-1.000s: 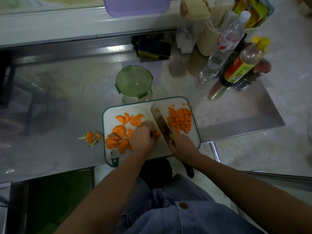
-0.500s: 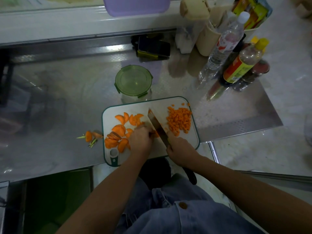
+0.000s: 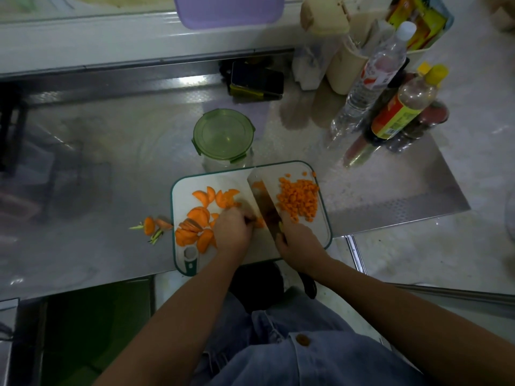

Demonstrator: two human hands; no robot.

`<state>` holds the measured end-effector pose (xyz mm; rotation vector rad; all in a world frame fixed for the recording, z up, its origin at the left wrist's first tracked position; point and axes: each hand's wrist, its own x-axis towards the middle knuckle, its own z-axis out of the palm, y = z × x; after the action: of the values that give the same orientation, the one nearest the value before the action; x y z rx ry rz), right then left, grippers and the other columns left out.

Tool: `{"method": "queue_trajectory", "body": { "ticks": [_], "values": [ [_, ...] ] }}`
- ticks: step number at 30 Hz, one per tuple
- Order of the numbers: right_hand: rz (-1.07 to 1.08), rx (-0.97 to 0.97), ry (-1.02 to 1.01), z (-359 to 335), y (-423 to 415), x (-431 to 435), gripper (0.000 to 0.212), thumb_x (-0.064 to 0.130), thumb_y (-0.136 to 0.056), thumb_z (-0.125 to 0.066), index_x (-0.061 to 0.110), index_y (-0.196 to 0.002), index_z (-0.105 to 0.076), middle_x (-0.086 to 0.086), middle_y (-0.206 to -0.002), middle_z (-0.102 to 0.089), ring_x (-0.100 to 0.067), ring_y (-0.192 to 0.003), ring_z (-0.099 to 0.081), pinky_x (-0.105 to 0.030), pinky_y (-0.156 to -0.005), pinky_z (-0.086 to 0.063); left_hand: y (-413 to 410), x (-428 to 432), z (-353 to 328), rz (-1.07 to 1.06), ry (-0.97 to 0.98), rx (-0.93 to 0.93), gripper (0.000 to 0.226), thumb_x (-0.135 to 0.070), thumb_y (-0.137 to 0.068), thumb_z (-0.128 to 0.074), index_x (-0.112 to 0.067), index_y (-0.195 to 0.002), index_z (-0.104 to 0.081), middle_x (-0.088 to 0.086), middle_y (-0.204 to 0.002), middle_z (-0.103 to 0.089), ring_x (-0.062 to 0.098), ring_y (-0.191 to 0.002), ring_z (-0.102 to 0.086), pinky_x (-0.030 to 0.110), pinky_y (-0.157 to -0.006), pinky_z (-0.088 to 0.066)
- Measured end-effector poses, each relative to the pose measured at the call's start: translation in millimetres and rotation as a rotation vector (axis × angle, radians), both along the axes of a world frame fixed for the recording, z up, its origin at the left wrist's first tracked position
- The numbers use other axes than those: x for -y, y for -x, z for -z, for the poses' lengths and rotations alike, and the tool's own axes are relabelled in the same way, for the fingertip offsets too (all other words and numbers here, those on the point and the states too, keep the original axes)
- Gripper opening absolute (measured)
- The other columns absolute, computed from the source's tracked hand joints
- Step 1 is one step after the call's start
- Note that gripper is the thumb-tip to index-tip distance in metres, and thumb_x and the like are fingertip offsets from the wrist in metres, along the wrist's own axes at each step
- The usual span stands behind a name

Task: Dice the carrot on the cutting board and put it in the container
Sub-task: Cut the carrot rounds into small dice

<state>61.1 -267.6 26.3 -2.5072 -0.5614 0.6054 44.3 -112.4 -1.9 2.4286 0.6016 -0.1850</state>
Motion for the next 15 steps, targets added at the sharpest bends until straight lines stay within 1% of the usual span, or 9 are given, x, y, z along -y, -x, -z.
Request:
{"method": "queue_trajectory", "body": {
  "ticks": [3,6,10,13,15],
  "values": [
    [-0.04,-0.012,-0.008,-6,1,5,0.045,0.013,-0.091,-0.047,0.01,-0.134,-0.034,-0.006,-0.079,-0.051,-0.029,-0.068,-0.057,-0.043,-0.063,-0.05,0,0,-2,-0.024,0.028,0.026,0.011,-0.021,-0.08,-0.07,-0.023,-0.089,-0.077,-0.002,-0.094,-0.074,0.021,-0.09,-0.066,0.029,-0.075,-0.048],
    [-0.078,-0.034,0.045,-7,2,5,0.048,0.015,-0.09,-0.047,0.01,-0.135,-0.033,-0.005,-0.077,-0.051,-0.029,-0.069,-0.058,-0.042,-0.063,-0.051,2,0,-3,-0.037,0.053,0.012,0.012,-0.018,-0.08,-0.069,-0.02,-0.089,-0.077,0.001,-0.094,-0.074,0.022,-0.089,-0.066,0.03,-0.075,-0.049],
    [-0.103,-0.063,0.104,-8,4,0,0.04,0.015,-0.09,-0.047,0.008,-0.128,-0.036,-0.005,-0.078,-0.048,-0.031,-0.072,-0.057,-0.043,-0.065,-0.052,1,-1,-4,-0.066,0.049,-0.006,0.011,-0.022,-0.08,-0.07,-0.024,-0.088,-0.077,-0.001,-0.092,-0.074,0.021,-0.087,-0.066,0.028,-0.071,-0.047],
    [-0.116,-0.084,0.141,-5,6,-2,0.038,0.015,-0.091,-0.046,0.008,-0.126,-0.035,-0.005,-0.075,-0.047,-0.028,-0.066,-0.052,-0.039,-0.06,-0.047,0,-1,-3,-0.072,0.071,-0.013,0.011,-0.021,-0.08,-0.07,-0.023,-0.088,-0.077,-0.001,-0.092,-0.074,0.02,-0.087,-0.066,0.026,-0.071,-0.045],
    [-0.115,-0.081,0.155,-1,8,-4,0.038,0.014,-0.091,-0.046,0.007,-0.126,-0.034,-0.007,-0.076,-0.048,-0.03,-0.068,-0.054,-0.038,-0.059,-0.047,0,-1,-3,-0.066,0.077,-0.005,0.012,-0.02,-0.08,-0.07,-0.022,-0.088,-0.077,0.0,-0.093,-0.074,0.02,-0.087,-0.066,0.025,-0.07,-0.043]
  ]
}}
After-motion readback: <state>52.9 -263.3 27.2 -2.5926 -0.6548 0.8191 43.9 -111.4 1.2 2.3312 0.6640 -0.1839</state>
